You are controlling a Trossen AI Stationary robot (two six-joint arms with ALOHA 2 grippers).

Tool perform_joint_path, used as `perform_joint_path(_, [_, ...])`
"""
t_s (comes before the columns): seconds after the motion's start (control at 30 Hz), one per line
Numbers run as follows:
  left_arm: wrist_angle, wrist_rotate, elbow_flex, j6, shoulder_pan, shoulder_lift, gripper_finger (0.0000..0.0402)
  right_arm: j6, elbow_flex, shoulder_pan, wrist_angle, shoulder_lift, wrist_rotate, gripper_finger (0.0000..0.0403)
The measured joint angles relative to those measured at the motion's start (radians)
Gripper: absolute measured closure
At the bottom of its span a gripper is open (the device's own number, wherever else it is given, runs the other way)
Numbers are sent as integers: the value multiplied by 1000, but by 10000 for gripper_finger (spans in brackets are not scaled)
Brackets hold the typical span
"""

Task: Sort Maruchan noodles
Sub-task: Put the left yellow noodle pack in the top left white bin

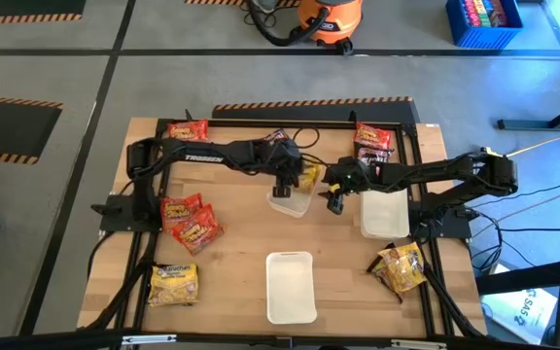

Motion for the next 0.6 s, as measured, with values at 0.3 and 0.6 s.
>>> perform_joint_path(0.3, [-106,46,1,-103,-12,-87,212,10,6,1,-10,-14,-45,189])
perform_joint_path(0.6, [-87,155,-194,-278,-24,-213,212,-25,80,1,-141,-34,-50,189])
